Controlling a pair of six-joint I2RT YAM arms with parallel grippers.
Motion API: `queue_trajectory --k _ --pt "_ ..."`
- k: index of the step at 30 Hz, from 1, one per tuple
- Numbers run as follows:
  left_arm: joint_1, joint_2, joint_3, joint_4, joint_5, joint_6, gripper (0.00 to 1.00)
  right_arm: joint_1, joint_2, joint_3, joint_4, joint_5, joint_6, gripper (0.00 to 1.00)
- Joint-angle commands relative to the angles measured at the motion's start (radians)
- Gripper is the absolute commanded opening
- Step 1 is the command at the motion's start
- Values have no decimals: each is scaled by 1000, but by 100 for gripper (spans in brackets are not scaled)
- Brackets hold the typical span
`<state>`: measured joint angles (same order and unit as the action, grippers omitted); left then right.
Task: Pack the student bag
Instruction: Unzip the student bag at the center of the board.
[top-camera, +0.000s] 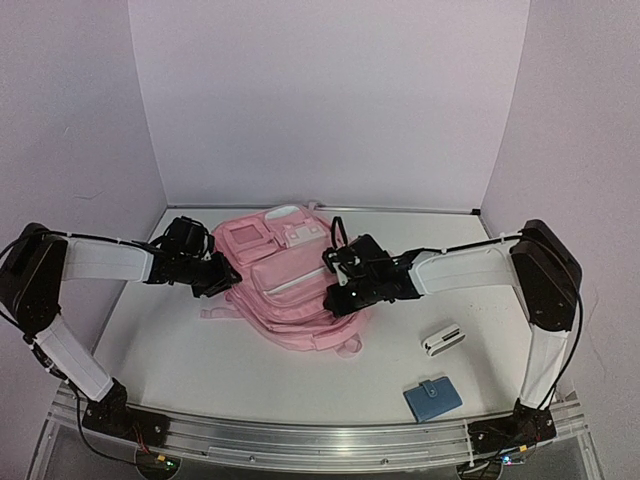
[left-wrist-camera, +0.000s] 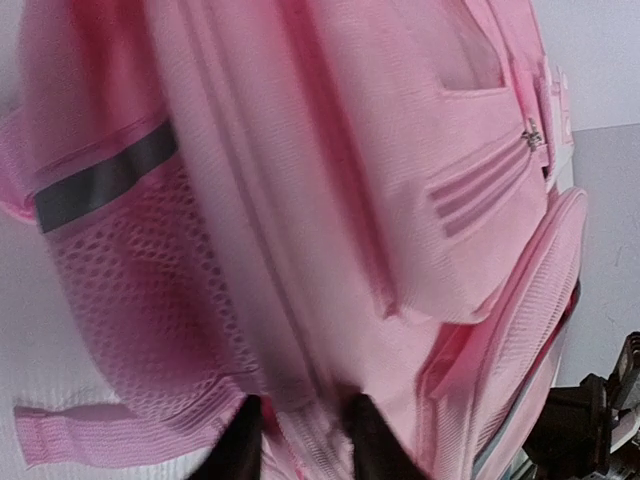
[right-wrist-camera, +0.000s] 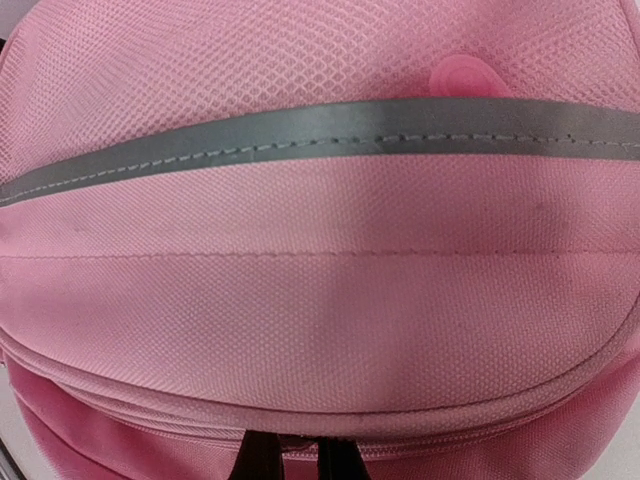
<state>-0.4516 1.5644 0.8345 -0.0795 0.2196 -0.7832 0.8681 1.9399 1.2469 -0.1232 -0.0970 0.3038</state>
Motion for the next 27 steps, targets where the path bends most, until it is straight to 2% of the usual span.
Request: queue_trajectory --k 1,2,8,15,21,27 --pt "1 47 54 121 67 -7 4 6 -32 28 -129 -42 -3 0" --pt "1 52 52 137 75 -19 0 16 -34 37 -143 -47 -1 0" --pt "-1 42 16 191 54 -99 0 127 17 156 -246 -6 49 0" --pt "-16 -12 -8 195 -11 -138 0 214 120 299 -297 -12 222 0" --pt "-39 -68 -41 196 -75 -154 0 260 176 408 -294 -13 302 0" --pt "-72 -116 -77 174 -128 -164 0 268 226 501 -204 -43 389 0"
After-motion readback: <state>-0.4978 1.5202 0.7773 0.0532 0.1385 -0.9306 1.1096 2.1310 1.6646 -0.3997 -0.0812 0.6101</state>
